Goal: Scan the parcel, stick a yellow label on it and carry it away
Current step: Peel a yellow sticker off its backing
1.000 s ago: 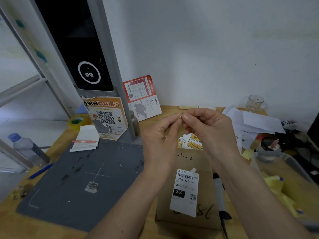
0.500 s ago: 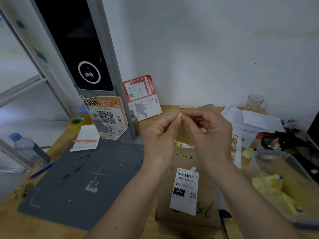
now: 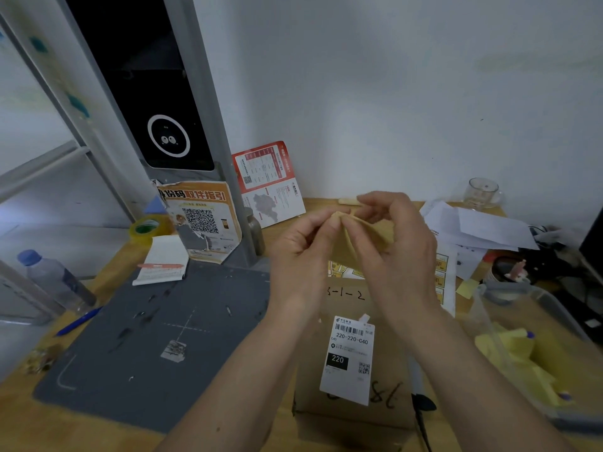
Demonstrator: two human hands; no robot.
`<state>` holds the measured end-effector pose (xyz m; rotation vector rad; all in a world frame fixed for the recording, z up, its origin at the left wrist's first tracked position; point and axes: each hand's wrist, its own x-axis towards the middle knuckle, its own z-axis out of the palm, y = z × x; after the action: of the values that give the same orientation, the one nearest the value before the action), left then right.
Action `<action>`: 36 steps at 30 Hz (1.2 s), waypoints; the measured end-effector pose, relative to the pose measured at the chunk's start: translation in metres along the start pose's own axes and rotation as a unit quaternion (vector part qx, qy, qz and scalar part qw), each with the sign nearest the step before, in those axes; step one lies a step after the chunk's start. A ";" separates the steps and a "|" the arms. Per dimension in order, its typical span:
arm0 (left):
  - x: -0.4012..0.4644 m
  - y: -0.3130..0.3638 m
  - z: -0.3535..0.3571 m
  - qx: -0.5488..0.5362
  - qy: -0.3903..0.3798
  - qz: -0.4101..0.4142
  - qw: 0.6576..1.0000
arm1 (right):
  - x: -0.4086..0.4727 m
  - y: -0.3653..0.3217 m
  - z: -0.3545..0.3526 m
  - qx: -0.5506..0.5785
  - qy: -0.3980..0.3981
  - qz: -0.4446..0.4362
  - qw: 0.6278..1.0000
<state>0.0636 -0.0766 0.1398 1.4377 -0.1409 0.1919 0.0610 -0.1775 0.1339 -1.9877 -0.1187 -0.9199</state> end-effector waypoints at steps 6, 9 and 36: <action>0.003 -0.003 -0.001 -0.015 0.026 -0.012 0.999 | 0.000 0.001 0.000 0.026 -0.044 0.006 0.999; 0.004 -0.004 -0.002 -0.028 0.034 -0.026 0.999 | -0.001 -0.001 -0.001 0.035 -0.059 0.022 0.997; 0.013 -0.013 -0.010 -0.109 -0.016 -0.048 0.993 | 0.005 -0.003 0.006 0.101 -0.051 0.047 0.993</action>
<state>0.0794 -0.0673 0.1286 1.2271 -0.1146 0.0732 0.0671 -0.1721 0.1375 -1.8366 -0.1683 -0.7178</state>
